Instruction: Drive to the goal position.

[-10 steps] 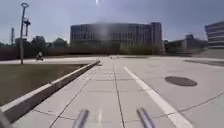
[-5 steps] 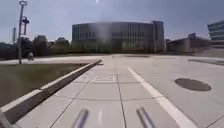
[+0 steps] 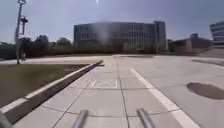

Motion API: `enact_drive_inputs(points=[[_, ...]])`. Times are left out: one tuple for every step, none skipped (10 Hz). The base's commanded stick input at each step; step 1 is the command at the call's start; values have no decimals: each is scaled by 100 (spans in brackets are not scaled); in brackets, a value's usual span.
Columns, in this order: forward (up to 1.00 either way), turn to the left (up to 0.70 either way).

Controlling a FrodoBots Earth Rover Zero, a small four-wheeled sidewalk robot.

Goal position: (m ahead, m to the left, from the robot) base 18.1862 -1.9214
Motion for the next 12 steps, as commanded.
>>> enact_drive_inputs(points=[[70,0],[70,0],[70,0],[70,0],[70,0],[70,0],[70,0],[70,-3],[70,-7],[70,-24],[70,-29],[70,-29]])
